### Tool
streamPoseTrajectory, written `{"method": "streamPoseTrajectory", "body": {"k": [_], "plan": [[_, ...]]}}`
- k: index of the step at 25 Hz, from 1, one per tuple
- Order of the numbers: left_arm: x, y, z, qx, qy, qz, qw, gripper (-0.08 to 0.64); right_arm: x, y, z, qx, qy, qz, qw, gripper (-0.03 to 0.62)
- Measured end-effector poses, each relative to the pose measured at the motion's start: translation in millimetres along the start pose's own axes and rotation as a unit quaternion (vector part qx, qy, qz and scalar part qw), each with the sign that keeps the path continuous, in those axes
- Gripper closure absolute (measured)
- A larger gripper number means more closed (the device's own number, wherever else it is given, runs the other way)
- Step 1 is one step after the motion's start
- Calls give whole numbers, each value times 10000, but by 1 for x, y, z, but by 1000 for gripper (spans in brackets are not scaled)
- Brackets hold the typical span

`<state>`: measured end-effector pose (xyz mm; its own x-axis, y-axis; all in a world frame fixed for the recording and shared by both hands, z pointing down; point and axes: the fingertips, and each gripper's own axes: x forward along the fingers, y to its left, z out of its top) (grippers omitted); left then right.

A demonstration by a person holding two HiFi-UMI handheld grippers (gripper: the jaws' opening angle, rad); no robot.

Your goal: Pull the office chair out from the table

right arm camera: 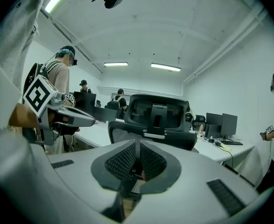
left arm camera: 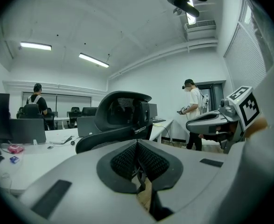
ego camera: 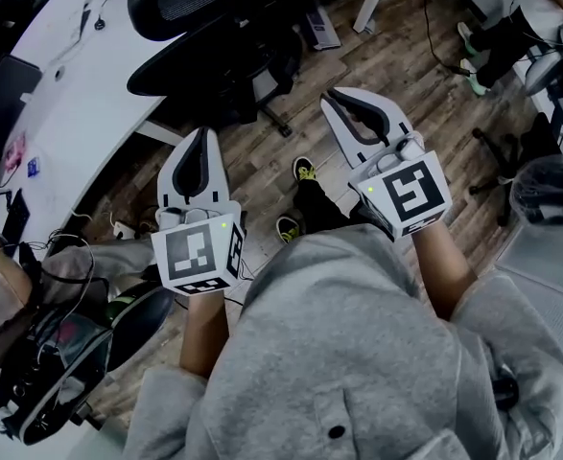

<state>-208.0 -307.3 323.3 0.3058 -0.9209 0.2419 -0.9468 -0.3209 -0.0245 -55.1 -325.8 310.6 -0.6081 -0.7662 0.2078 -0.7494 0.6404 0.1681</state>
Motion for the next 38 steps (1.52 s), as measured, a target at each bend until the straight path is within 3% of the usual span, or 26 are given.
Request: {"method": "streamPoseTrajectory", "body": {"k": [18, 31, 35, 38], "plan": [[91, 30, 22, 172, 131, 394, 9990, 546, 72, -96, 2, -84, -83, 15, 9999, 546], [103, 87, 40, 578, 202, 1255, 9902, 546, 112, -152, 15, -603, -274, 84, 9978, 546], [106, 99, 38, 635, 398, 1352, 9880, 545, 126, -175, 16, -840, -239, 152, 9961, 545], [109, 104, 40, 891, 428, 1399, 9852, 538, 141, -189, 9, -1088, -42, 305, 9936, 543]]}}
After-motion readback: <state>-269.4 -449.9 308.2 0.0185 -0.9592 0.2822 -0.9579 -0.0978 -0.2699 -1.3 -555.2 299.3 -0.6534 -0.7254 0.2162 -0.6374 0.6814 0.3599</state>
